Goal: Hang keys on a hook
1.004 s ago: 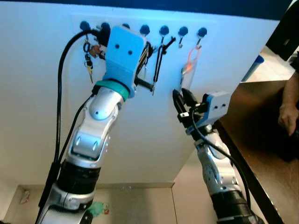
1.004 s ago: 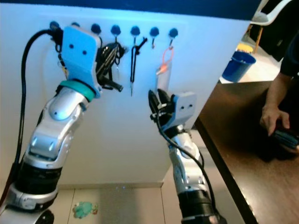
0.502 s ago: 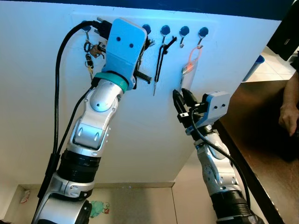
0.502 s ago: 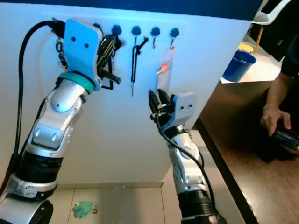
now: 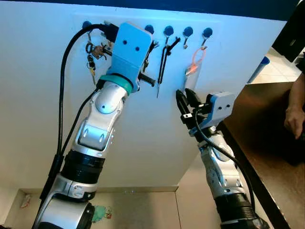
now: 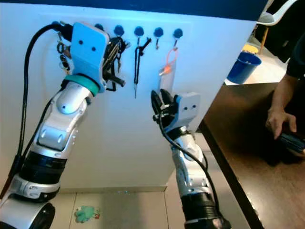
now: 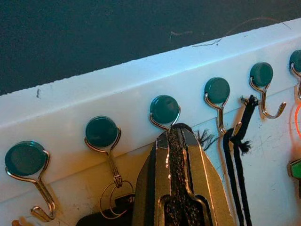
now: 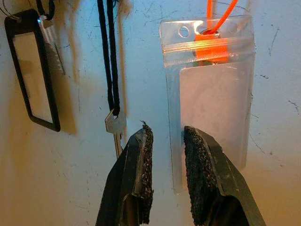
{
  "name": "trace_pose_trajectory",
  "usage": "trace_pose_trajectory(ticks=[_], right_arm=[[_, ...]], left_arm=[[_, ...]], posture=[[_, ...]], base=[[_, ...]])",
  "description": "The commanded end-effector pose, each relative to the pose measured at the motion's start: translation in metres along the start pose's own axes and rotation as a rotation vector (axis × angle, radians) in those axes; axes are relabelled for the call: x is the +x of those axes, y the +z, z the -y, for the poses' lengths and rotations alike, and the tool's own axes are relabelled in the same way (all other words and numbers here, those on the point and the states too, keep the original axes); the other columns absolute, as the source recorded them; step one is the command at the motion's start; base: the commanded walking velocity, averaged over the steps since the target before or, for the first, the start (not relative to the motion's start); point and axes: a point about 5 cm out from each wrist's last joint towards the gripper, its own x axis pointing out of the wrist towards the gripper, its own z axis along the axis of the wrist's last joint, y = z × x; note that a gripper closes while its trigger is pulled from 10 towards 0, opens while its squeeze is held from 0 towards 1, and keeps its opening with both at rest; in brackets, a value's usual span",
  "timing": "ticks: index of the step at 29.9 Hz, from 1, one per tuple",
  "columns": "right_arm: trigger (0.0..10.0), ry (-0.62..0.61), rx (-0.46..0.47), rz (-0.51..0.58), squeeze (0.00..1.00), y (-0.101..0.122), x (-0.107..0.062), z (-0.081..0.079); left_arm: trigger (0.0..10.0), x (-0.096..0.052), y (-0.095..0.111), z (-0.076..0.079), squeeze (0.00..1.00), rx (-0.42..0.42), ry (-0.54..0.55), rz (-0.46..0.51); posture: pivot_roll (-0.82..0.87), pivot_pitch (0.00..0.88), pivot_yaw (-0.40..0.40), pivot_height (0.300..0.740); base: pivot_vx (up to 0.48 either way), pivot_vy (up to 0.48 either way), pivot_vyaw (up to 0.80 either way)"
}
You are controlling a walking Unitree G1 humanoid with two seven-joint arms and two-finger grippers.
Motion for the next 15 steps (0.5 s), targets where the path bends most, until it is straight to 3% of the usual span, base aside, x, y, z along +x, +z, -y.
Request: trace_pose_trajectory(ticks=[1,15], right_arm=[[10.0,-0.003,-0.001,-0.011,0.0,-0.003,-0.001,0.0],[10.0,-0.01,0.001,-0.011,0.0,-0.003,-0.002,0.0]], left_arm=[[10.0,0.003,0.002,0.005,0.0,0.02,-0.021,0.004],[10.0,-0.001,-0.013,0.007,0.0,0.064,-0.065,-0.082]], posture=[[0.16,0.111,0.044,0.74],[0.17,0.119,0.045,0.74]], base=[[0.0,0.0,0.0],[0.0,0.0,0.0]])
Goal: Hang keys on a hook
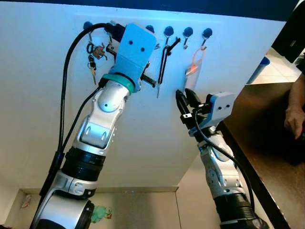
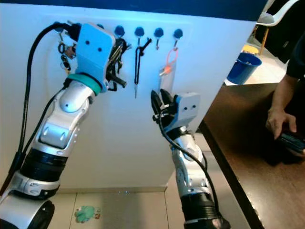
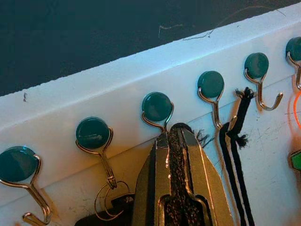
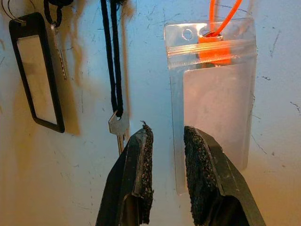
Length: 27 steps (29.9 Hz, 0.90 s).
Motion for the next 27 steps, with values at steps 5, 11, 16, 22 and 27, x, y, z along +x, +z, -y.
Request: trace_pose_trajectory(ticks=[5,11,16,22,27], right_arm=[[10.0,-0.007,-0.002,-0.012,0.0,-0.0028,-0.0014,0.0011],[10.0,-0.006,-0.001,-0.012,0.0,-0.0029,-0.0009,0.001],[10.0,-0.005,-0.002,-0.011,0.0,-0.0026,-0.0004,0.0008],[10.0,-0.006,-0.003,-0.011,0.0,-0.0025,-0.0005,0.001],[10.0,-0.006,-0.002,-0.012,0.0,-0.0026,-0.0004,0.0011]], left_arm=[[10.0,-0.0059,-0.0131,0.0026,0.0,0.014,-0.025,-0.072],[10.0,-0.0106,-0.0182,0.0035,1.0,0.006,-0.039,-0.097],[10.0,-0.011,-0.0185,0.0049,1.0,-0.018,-0.052,-0.104],[10.0,-0.0103,-0.0152,0.0048,0.0,-0.037,-0.05,-0.105],[10.0,-0.0101,-0.0107,0.0003,0.0,-0.042,-0.01,-0.08]], posture=[[0.17,0.12,0.043,0.74],[0.17,0.122,0.04,0.74],[0.17,0.122,0.04,0.74],[0.17,0.124,0.04,0.74],[0.17,0.126,0.038,0.74]], base=[[0.0,0.0,0.0],[0.0,0.0,0.0],[0.0,0.0,0.0],[0.0,0.0,0.0],[0.0,0.0,0.0]])
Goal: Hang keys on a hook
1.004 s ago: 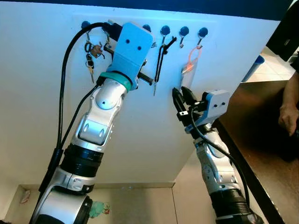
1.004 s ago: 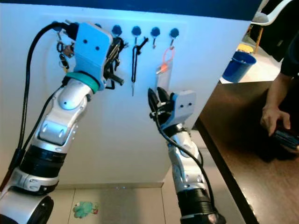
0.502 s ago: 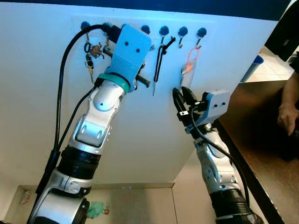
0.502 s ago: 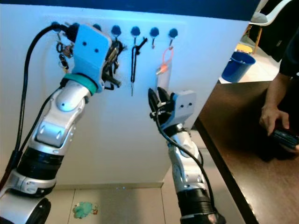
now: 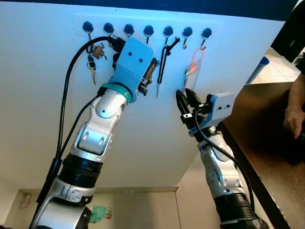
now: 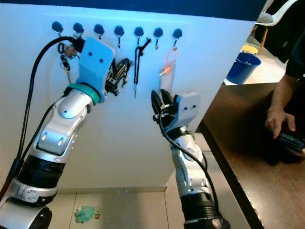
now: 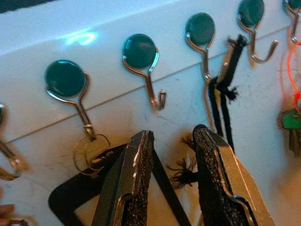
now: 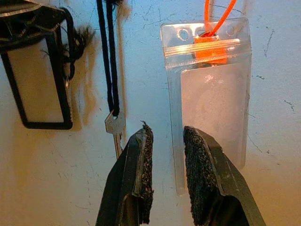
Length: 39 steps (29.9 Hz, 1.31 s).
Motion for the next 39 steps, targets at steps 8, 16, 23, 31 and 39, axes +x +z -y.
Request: trace_pose_trajectory(ticks=[8,16,23,31,39], right_arm=[[10.0,-0.002,-0.004,-0.011,0.0,-0.002,0.0,0.001],[10.0,-0.002,-0.004,-0.012,0.0,-0.002,0.001,0.001],[10.0,-0.001,-0.001,-0.009,0.0,-0.002,0.002,0.0],[10.0,-0.003,-0.004,-0.009,0.0,-0.002,0.001,0.0],[10.0,-0.002,-0.001,-0.007,0.0,-0.002,0.001,-0.001]], left_arm=[[10.0,-0.003,0.022,-0.007,0.0,-0.013,0.067,0.105],[10.0,-0.007,0.033,-0.01,0.0,-0.002,0.099,0.151],[10.0,-0.004,0.036,-0.012,0.0,0.001,0.104,0.162],[10.0,0.001,0.035,-0.01,0.0,0.006,0.098,0.156],[10.0,0.006,0.031,-0.007,0.0,0.015,0.084,0.136]], posture=[[0.17,0.125,0.038,0.74],[0.17,0.126,0.035,0.74],[0.17,0.123,0.037,0.74],[0.17,0.124,0.041,0.74],[0.17,0.121,0.044,0.74]], base=[[0.0,0.0,0.0],[0.0,0.0,0.0],[0.0,0.0,0.0],[0.0,0.0,0.0],[0.0,0.0,0.0]])
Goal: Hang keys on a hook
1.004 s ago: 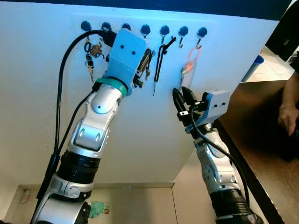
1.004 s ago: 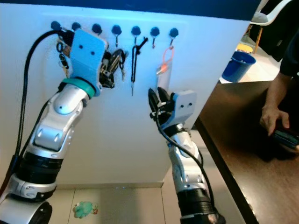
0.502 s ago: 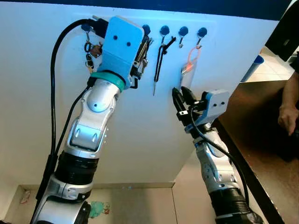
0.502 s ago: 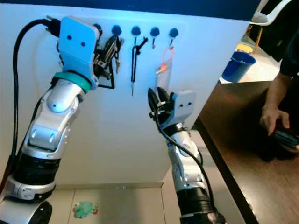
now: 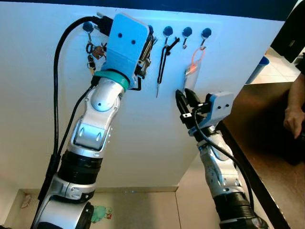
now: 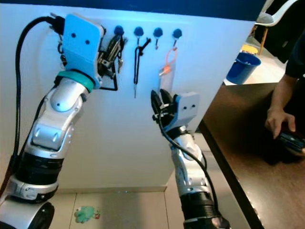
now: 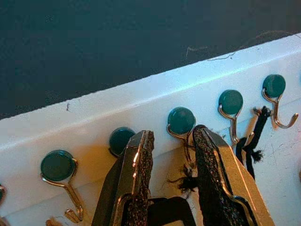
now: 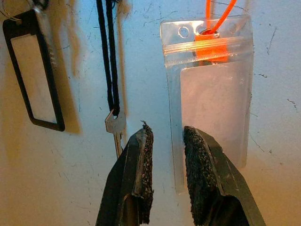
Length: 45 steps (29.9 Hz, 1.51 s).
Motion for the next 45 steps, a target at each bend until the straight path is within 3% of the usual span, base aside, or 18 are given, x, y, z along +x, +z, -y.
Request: trace_pose_trajectory(ticks=[1,19,32,45], right_arm=[[10.0,-0.001,-0.004,-0.003,0.0,-0.001,-0.001,0.0],[10.0,0.0,-0.003,0.0,0.0,-0.001,-0.001,-0.001],[10.0,0.002,-0.005,-0.001,0.0,-0.001,0.0,-0.001],[10.0,0.001,-0.005,-0.001,0.0,-0.001,0.001,-0.001]], left_arm=[[10.0,0.002,0.003,0.004,0.0,0.013,-0.011,0.015],[10.0,0.008,-0.01,0.004,0.0,0.032,0.008,-0.026],[10.0,0.002,0.009,0.002,0.0,-0.005,0.004,0.047],[10.0,-0.001,0.01,0.005,0.0,-0.013,-0.005,0.048]], posture=[[0.17,0.121,0.044,0.74],[0.16,0.11,0.047,0.74],[0.16,0.111,0.041,0.74],[0.17,0.115,0.042,0.74]], base=[[0.0,0.0,0.0],[0.0,0.0,0.0],[0.0,0.0,0.0],[0.0,0.0,0.0]])
